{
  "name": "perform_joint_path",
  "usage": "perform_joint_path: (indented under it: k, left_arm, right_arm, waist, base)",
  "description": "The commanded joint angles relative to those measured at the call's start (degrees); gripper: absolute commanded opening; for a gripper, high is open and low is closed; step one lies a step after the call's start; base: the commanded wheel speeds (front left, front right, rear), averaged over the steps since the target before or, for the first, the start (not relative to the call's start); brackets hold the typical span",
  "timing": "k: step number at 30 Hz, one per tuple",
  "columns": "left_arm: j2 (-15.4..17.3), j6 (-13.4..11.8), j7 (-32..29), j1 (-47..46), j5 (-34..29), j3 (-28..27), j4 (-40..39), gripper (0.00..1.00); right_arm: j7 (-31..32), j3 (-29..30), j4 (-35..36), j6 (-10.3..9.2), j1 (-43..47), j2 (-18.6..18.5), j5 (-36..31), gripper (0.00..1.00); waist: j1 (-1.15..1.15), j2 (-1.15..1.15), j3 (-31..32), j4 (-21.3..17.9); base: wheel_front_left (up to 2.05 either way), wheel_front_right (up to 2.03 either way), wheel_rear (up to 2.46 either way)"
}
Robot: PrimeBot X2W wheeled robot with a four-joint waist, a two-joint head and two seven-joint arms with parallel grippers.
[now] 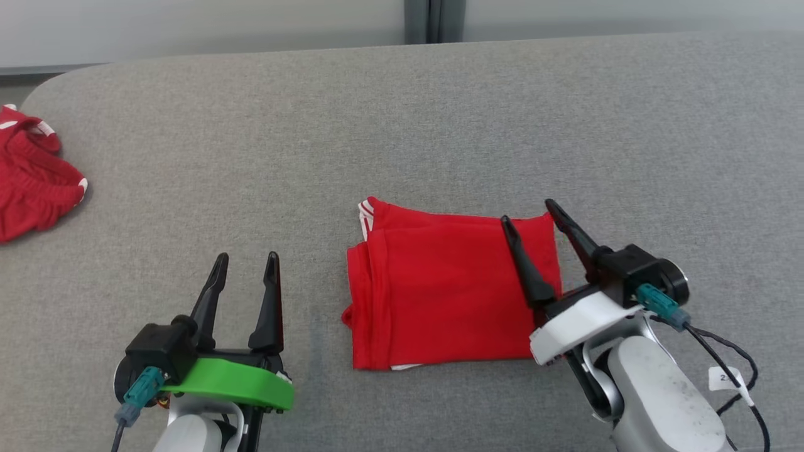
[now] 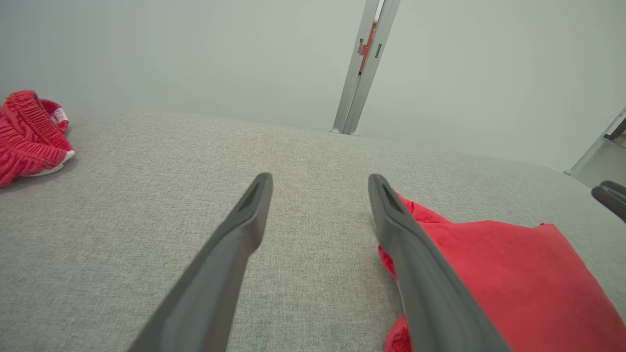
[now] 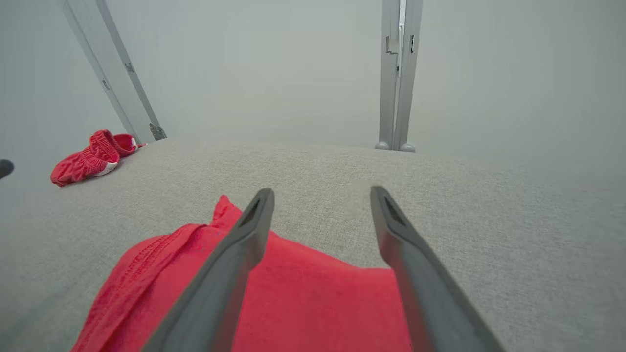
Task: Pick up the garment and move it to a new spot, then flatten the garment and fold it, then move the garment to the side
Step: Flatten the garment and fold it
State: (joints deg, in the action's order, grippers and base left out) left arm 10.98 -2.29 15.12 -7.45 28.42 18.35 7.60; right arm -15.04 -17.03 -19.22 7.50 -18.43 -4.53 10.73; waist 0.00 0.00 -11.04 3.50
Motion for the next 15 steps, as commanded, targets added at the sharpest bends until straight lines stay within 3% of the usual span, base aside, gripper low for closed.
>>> perform_joint_path:
  k: [1, 8, 15]
  left_arm:
    - [-0.84, 0.67, 0.02, 0.01, -0.64, -0.85, 0.04, 1.0]
    - [-3.61, 2.45, 0.02, 3.37, -2.51, -5.21, -0.64, 1.0]
    - [-5.42, 3.59, 0.02, 7.49, -5.35, -10.52, -1.09, 1.0]
  right_arm:
    - [-0.16, 3.11, 1.55, -0.03, 2.56, 0.38, -1.23, 1.0]
    - [-0.17, 10.91, 4.34, -0.03, 7.51, 1.3, -2.59, 1.0]
    - [-0.17, 13.27, 4.77, -0.03, 9.96, 1.57, -2.97, 1.0]
  waist:
    - [0.0, 0.0, 1.55, -1.84]
    - [0.0, 0.0, 3.22, -3.48]
    - [0.0, 0.0, 5.02, -3.91]
  base:
    - [0.0, 0.0, 0.0]
    - [0.0, 0.0, 0.0]
    - [0.0, 0.0, 0.0]
